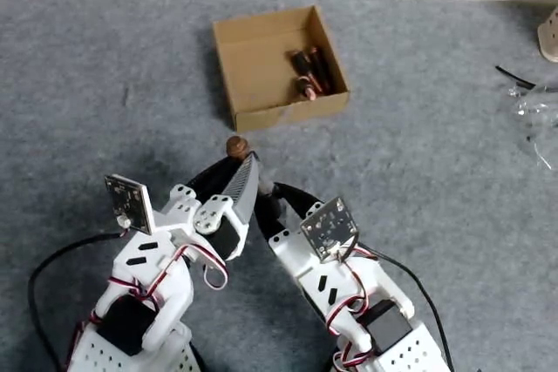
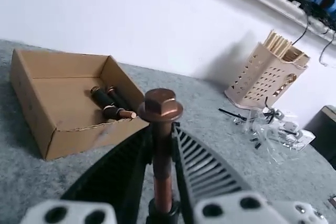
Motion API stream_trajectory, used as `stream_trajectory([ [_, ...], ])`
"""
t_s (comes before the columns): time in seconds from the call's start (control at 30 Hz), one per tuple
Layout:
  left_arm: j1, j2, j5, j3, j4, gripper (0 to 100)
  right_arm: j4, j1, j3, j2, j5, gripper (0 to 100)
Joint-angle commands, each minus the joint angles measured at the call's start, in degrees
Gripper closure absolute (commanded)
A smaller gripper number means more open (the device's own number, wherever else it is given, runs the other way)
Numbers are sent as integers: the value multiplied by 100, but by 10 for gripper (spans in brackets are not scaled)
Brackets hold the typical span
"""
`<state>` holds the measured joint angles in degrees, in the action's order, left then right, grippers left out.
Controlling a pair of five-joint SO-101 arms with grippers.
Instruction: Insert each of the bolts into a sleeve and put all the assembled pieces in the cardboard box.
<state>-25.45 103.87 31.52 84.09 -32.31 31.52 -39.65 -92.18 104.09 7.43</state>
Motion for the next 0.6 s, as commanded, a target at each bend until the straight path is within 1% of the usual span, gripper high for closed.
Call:
stream_trajectory([
  [0.0,-101,-31,62,-13,88,994,-22,-48,347,127,62,994],
  [0.23,-189,-31,26,-57,88,994,22,-48,347,127,62,994],
  [0.37,-365,-31,-308,-145,26,994,409,-48,391,127,62,994],
  [0.57,-426,-31,-325,-180,-70,994,470,-48,400,127,70,994],
])
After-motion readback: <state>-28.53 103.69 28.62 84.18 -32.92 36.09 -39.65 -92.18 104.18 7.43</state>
